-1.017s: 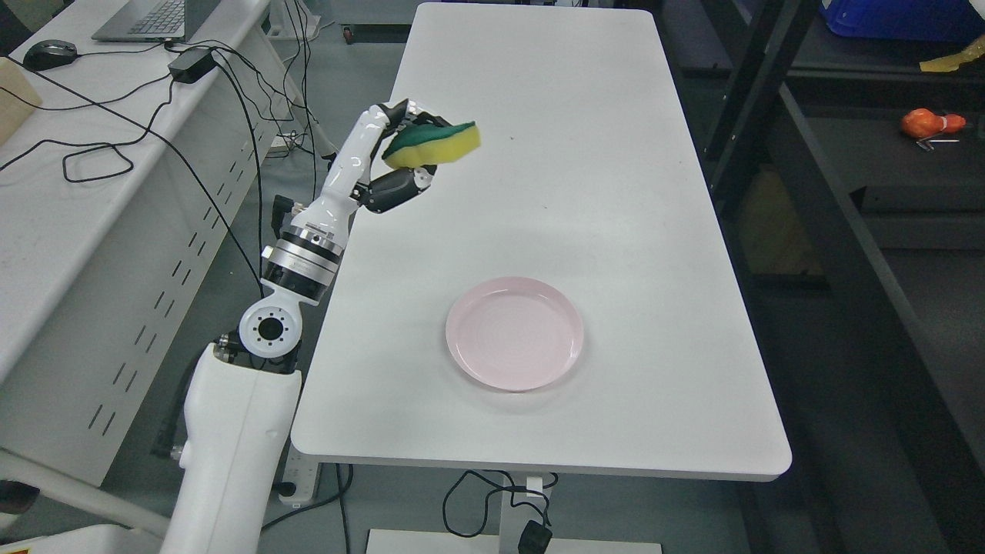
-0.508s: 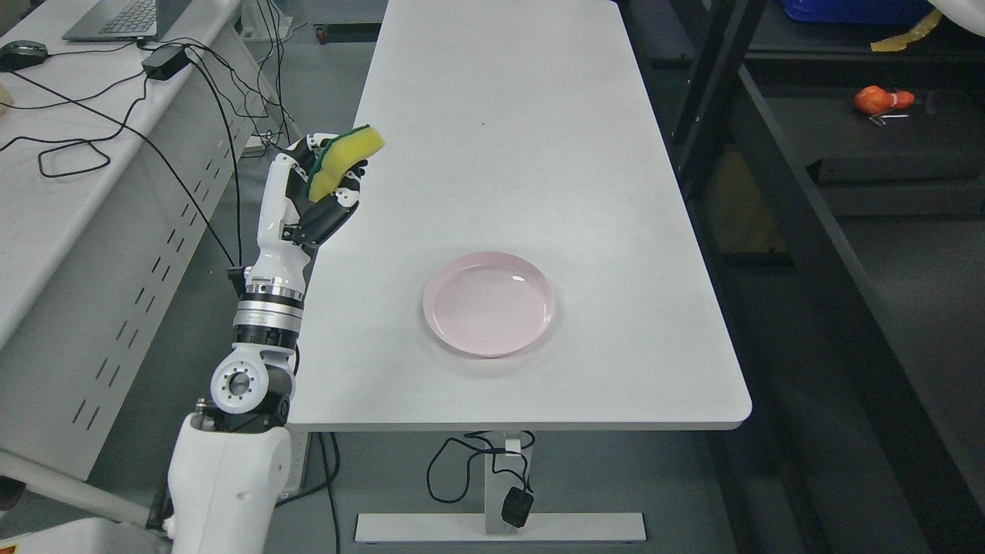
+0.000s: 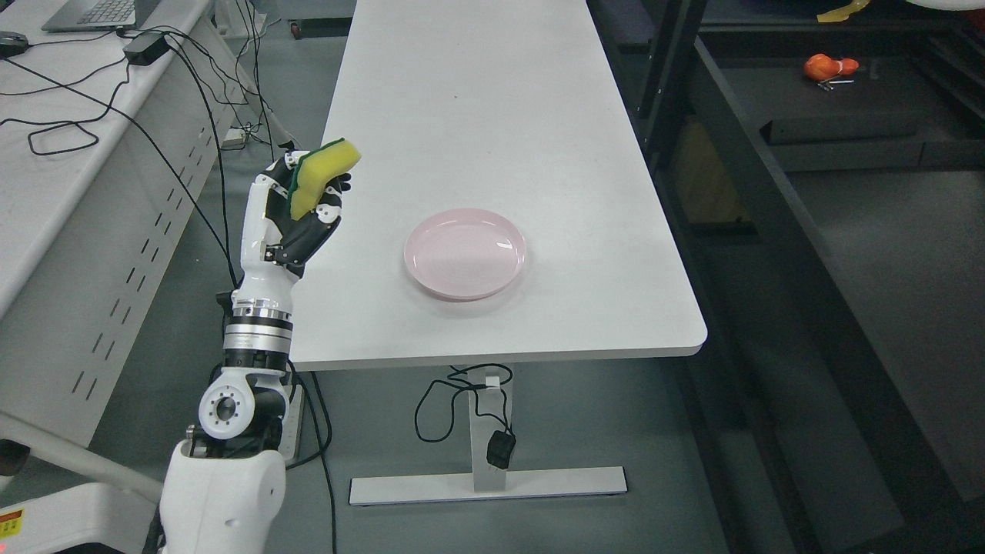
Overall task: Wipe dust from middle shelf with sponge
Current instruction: 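Hold the sponge raised in the left hand while turning toward the shelf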
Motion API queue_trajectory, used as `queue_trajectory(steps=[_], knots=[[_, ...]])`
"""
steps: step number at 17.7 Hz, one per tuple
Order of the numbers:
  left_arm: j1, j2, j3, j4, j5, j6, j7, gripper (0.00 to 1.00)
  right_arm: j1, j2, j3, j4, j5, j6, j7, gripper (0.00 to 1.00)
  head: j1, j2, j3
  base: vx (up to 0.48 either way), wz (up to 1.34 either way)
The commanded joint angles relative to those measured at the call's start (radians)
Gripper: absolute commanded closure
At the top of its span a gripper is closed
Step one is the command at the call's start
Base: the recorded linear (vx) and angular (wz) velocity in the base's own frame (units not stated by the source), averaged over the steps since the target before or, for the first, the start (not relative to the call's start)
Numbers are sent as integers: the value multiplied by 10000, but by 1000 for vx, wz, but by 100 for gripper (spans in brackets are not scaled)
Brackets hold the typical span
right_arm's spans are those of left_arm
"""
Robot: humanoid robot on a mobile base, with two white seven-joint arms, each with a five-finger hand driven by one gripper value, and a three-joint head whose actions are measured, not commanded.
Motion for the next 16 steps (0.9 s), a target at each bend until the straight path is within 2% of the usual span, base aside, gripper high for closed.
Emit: queue_trajectory(steps=[1,16], knots=[[112,152,-73,-351,129,17,-25,100,1,-175,-3,-174,0,7,7,0,0,0,0,-211,0],[112,152,-227,-351,145,48,-25,100,1,-175,12,-174,0,7,7,0,0,0,0,-254,-69]])
